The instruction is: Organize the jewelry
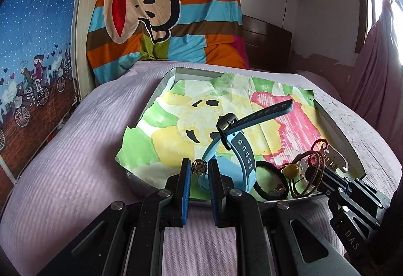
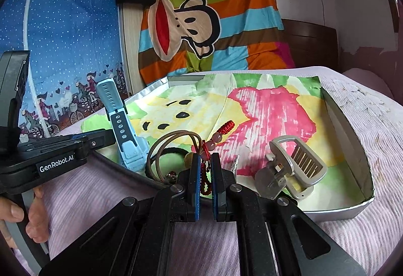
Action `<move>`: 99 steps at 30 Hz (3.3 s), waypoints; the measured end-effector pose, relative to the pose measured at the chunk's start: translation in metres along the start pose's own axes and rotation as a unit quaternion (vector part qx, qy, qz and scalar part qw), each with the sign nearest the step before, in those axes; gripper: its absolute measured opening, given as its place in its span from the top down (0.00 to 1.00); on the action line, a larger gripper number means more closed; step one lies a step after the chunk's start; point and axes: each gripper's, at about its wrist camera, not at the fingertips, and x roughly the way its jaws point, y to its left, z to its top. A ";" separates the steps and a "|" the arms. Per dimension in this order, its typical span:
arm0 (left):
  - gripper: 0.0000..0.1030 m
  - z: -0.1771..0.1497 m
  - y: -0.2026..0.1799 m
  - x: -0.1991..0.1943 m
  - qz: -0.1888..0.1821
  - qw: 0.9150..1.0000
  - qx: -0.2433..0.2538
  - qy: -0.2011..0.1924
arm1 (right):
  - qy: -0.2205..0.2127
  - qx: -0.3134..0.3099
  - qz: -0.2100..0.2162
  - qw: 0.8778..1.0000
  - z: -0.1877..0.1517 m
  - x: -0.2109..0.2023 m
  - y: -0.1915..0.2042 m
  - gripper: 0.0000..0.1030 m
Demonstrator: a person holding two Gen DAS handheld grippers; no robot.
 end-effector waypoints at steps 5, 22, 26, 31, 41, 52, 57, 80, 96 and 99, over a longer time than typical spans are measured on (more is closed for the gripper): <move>0.87 -0.001 -0.003 0.002 -0.002 1.000 0.008 0.006 | 0.002 -0.001 0.000 1.000 0.000 0.001 0.000 0.93; 0.81 -0.002 -0.005 0.002 -0.007 1.000 0.008 0.008 | 0.004 0.000 0.003 1.000 0.000 0.003 -0.001 0.92; 0.74 -0.002 -0.002 -0.001 -0.011 1.000 0.004 0.005 | 0.003 -0.002 0.006 1.000 -0.002 0.002 0.001 0.91; 0.65 -0.002 0.003 -0.006 -0.014 1.000 -0.007 -0.004 | 0.000 0.000 0.007 1.000 -0.003 0.001 0.002 0.87; 0.44 -0.004 0.006 -0.021 -0.010 0.999 -0.022 -0.034 | -0.042 0.014 -0.004 0.999 -0.004 -0.019 -0.001 0.64; 0.00 -0.007 0.008 -0.048 0.007 0.996 -0.023 -0.085 | -0.100 0.027 -0.053 0.993 -0.003 -0.055 -0.004 0.30; 0.00 -0.010 0.003 -0.059 0.010 0.995 -0.013 -0.095 | -0.119 0.036 -0.062 0.990 -0.004 -0.073 -0.006 0.17; 0.00 -0.044 -0.007 -0.146 0.007 0.989 0.015 -0.146 | -0.128 0.015 -0.054 0.990 -0.030 -0.167 -0.006 0.01; 0.00 -0.080 -0.011 -0.179 0.013 0.990 0.036 -0.134 | -0.112 0.026 -0.052 0.992 -0.052 -0.199 -0.010 0.01; 0.00 -0.085 -0.012 -0.178 0.016 0.990 0.043 -0.131 | -0.104 0.025 -0.053 0.993 -0.055 -0.198 -0.010 0.01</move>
